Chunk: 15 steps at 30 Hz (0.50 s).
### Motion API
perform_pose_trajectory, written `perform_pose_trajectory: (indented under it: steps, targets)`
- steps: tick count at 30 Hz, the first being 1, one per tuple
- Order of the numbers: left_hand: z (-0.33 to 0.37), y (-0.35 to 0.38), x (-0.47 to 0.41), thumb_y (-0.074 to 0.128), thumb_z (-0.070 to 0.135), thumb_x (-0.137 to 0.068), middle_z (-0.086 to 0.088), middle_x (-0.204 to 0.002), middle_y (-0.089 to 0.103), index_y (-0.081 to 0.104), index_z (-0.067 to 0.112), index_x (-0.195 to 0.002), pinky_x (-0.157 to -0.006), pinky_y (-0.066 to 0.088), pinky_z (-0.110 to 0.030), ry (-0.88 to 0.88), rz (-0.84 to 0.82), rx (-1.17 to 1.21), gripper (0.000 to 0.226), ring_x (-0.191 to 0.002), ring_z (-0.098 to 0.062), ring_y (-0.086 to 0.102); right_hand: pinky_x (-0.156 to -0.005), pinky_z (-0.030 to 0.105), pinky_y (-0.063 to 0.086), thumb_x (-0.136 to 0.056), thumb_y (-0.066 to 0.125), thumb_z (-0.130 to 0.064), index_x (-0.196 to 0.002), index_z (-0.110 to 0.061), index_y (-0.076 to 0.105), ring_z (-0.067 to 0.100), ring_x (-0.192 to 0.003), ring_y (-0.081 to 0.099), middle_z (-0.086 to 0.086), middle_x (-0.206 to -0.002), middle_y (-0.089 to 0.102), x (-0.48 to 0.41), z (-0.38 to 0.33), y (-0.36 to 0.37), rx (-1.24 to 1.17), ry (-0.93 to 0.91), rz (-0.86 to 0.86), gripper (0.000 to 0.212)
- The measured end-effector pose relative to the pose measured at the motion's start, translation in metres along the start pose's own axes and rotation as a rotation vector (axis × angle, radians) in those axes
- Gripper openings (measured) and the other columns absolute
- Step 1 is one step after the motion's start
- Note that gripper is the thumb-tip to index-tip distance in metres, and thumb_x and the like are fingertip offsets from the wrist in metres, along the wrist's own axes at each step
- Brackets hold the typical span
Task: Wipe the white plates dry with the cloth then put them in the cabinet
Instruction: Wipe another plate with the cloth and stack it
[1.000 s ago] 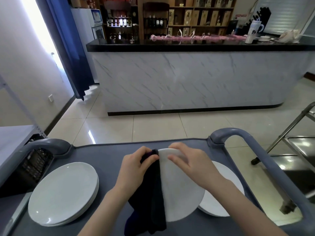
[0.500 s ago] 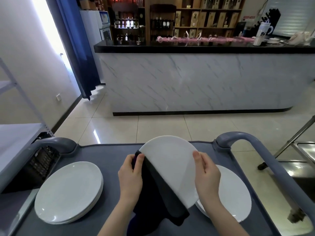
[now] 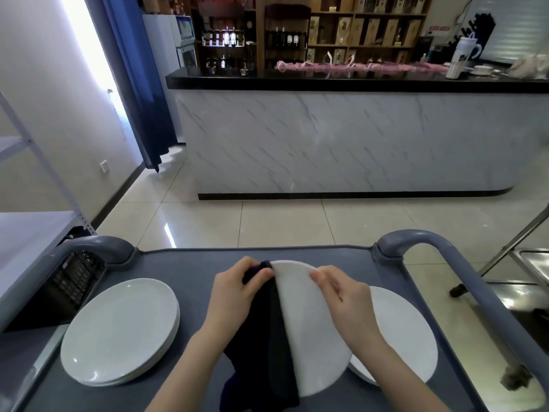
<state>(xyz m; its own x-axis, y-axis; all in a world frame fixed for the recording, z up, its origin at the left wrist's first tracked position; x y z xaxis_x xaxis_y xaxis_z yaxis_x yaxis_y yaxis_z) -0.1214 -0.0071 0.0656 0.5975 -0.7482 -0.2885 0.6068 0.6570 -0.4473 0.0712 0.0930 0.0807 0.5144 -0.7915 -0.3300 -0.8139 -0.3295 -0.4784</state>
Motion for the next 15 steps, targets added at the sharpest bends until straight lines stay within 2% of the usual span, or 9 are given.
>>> perform_pose_trajectory:
  steps: [3, 6, 9, 12, 15]
  targets:
    - [-0.021, -0.01, 0.008, 0.063, 0.037, -0.091, 0.017, -0.062, 0.058, 0.054, 0.035, -0.067, -0.056, 0.038, -0.01, -0.188, 0.175, 0.088, 0.026, -0.059, 0.0, 0.049, -0.052, 0.018, 0.035, -0.097, 0.052, -0.042, -0.08, -0.026, 0.064, 0.005, -0.055, 0.042, 0.002, -0.065, 0.058, 0.01, 0.015, -0.006, -0.16, 0.145, 0.2, 0.026]
    - [-0.032, -0.006, 0.016, 0.061, 0.039, -0.094, 0.016, -0.065, 0.06, 0.055, 0.026, -0.07, -0.058, 0.039, -0.011, -0.269, 0.193, 0.099, 0.027, -0.061, 0.0, 0.05, -0.054, 0.017, 0.037, -0.099, 0.052, -0.037, -0.076, -0.03, 0.062, 0.004, -0.056, 0.043, 0.003, -0.068, 0.058, 0.021, 0.029, -0.004, -0.157, 0.219, 0.291, 0.026]
    - [-0.042, 0.002, 0.031, 0.057, 0.04, -0.095, 0.013, -0.065, 0.06, 0.056, 0.022, -0.074, -0.058, 0.039, -0.015, -0.355, 0.198, 0.143, 0.028, -0.064, -0.003, 0.05, -0.057, 0.019, 0.04, -0.101, 0.048, -0.04, -0.076, -0.031, 0.059, 0.001, -0.062, 0.05, -0.006, -0.075, 0.061, 0.026, 0.044, -0.011, -0.184, 0.332, 0.394, 0.029]
    - [-0.045, 0.004, 0.04, 0.055, 0.038, -0.097, 0.009, -0.068, 0.059, 0.056, 0.019, -0.077, -0.059, 0.036, -0.021, -0.379, 0.235, 0.172, 0.028, -0.065, -0.004, 0.05, -0.054, 0.016, 0.039, -0.1, 0.046, -0.041, -0.078, -0.033, 0.058, 0.0, -0.059, 0.048, -0.004, -0.073, 0.059, 0.018, 0.044, -0.012, -0.207, 0.31, 0.315, 0.026]
    - [-0.037, -0.006, 0.038, 0.054, 0.036, -0.098, 0.012, -0.072, 0.063, 0.058, 0.023, -0.08, -0.059, 0.039, -0.016, -0.338, 0.268, 0.209, 0.022, -0.067, 0.002, 0.053, -0.053, 0.014, 0.039, -0.098, 0.051, -0.045, -0.079, -0.031, 0.057, 0.004, -0.057, 0.049, 0.0, -0.07, 0.06, 0.005, 0.039, -0.016, -0.157, 0.241, 0.152, 0.025]
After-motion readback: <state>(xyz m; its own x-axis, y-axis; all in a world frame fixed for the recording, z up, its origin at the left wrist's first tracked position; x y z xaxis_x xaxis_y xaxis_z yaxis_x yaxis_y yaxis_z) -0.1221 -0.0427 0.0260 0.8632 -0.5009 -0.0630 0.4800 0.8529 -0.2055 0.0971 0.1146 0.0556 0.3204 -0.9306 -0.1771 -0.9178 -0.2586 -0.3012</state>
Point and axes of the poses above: each hand's wrist, its own x-axis away from the middle knuckle, its own y-axis out of the palm, z = x × y, the point moved 8 cm from there along -x, towards the middle knuckle
